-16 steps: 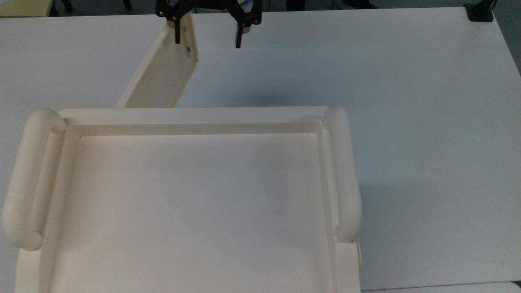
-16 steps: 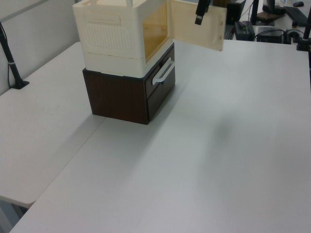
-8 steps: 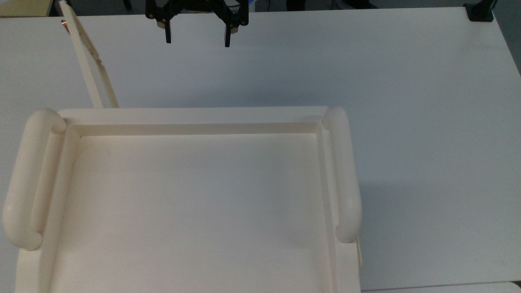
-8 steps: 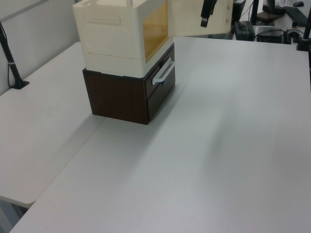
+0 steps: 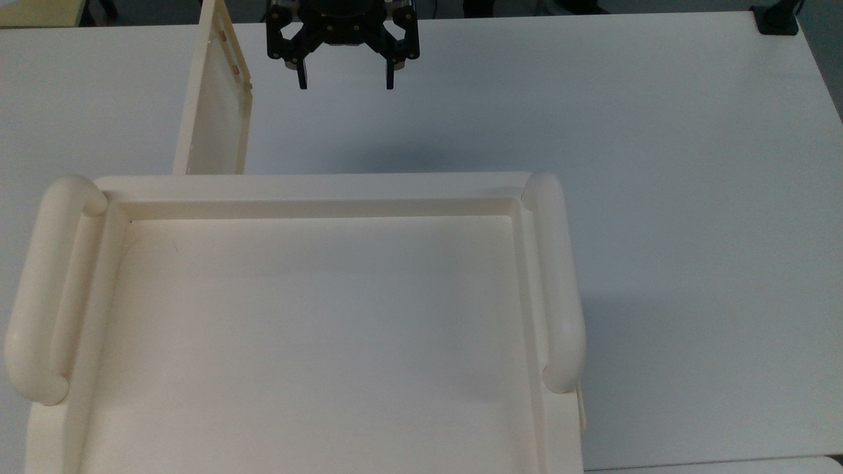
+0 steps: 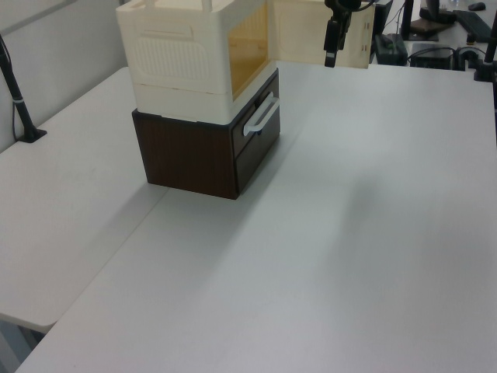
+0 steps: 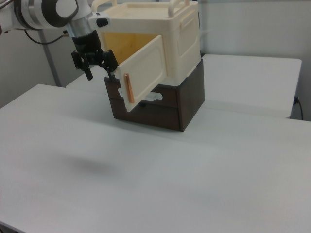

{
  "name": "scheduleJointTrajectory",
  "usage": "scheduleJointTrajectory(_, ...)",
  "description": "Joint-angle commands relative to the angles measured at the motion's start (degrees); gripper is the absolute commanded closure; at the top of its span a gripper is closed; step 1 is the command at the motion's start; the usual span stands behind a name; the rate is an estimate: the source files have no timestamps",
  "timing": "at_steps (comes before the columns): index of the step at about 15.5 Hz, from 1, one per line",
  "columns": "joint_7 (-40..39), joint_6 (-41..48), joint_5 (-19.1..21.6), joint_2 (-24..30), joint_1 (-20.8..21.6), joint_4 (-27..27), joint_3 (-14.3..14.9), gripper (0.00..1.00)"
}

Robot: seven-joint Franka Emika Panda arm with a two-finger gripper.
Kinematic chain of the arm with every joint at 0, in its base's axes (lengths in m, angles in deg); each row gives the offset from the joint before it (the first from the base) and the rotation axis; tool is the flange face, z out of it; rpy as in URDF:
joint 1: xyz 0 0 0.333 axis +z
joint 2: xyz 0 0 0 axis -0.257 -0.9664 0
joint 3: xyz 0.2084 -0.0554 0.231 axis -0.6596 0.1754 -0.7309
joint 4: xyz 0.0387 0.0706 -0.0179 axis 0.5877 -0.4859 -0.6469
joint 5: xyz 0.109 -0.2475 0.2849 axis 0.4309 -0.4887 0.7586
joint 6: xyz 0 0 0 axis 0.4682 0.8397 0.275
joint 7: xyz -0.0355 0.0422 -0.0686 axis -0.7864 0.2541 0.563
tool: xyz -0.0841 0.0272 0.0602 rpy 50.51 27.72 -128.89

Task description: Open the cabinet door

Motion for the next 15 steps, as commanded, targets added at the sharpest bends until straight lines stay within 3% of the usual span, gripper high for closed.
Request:
scheduleJointTrajectory(1, 1.2, 3.2, 1.0, 2.8, -1.2, -3.1, -0.2, 0.00)
scheduleJointTrajectory(15, 4.1, 6.3, 0.5, 2.8, -1.6, -4.1, 0.2, 0.00)
